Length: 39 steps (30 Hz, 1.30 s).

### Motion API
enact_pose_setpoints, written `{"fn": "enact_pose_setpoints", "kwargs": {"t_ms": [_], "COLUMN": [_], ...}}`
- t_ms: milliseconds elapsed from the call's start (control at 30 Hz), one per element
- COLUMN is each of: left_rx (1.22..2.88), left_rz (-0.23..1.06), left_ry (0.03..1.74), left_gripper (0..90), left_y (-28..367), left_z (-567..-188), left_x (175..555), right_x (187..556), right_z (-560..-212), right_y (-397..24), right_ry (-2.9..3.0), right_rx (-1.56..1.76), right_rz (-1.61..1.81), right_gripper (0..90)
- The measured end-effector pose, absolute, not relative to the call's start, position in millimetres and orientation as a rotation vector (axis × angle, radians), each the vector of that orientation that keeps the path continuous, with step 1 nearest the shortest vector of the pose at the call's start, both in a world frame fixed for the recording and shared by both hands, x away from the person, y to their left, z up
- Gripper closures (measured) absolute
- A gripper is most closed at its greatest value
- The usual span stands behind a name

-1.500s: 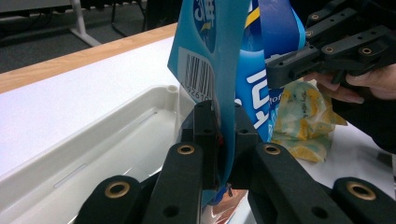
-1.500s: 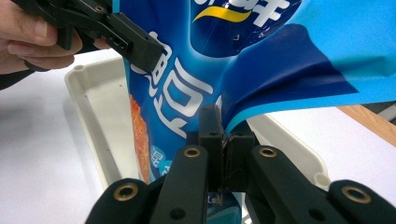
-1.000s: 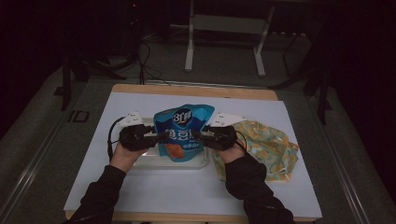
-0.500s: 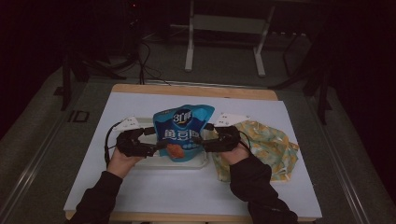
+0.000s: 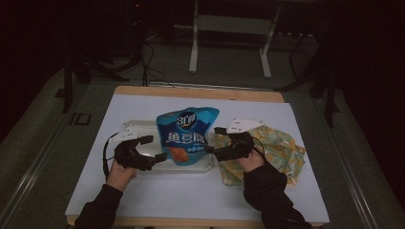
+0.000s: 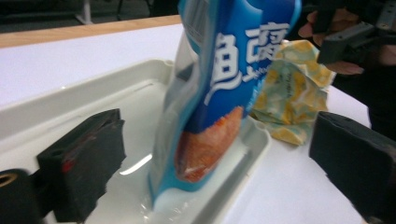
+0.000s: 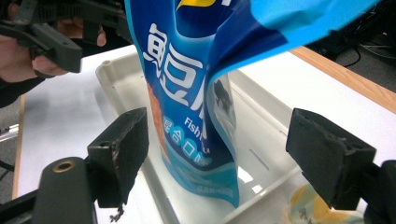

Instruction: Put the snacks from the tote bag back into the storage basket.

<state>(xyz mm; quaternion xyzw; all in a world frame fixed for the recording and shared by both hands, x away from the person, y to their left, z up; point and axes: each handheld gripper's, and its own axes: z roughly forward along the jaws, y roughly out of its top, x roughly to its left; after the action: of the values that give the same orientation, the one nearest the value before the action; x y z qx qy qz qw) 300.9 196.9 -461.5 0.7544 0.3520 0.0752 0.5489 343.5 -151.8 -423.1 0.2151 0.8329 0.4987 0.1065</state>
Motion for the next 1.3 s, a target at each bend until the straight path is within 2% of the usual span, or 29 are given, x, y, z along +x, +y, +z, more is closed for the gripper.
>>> {"fn": "enact_pose_setpoints", "kwargs": {"t_ms": [300, 467, 800, 1300], "left_rx": [1.73, 1.755, 1.793, 1.822], "left_rz": [0.187, 0.226, 0.196, 0.116], "left_ry": [0.839, 0.821, 0.774, 0.678], "left_gripper": [1.3, 1.4, 1.4, 1.4], "left_y": [194.7, 186.7, 170.8, 137.7], "left_z": [-471.0, -475.3, -482.5, -481.0], "left_x": [284.6, 272.6, 254.5, 247.5], "right_x": [333.3, 328.0, 317.3, 293.3], "right_z": [-423.9, -427.2, -430.3, -434.7], "right_y": [-171.5, -185.6, -208.3, -244.9], "right_ry": [2.409, 2.369, 2.329, 2.283], "right_rx": [0.637, 0.654, 0.67, 0.715], "right_rz": [1.457, 1.488, 1.474, 1.472], "right_gripper": [16.3, 15.1, 14.0, 14.1]}}
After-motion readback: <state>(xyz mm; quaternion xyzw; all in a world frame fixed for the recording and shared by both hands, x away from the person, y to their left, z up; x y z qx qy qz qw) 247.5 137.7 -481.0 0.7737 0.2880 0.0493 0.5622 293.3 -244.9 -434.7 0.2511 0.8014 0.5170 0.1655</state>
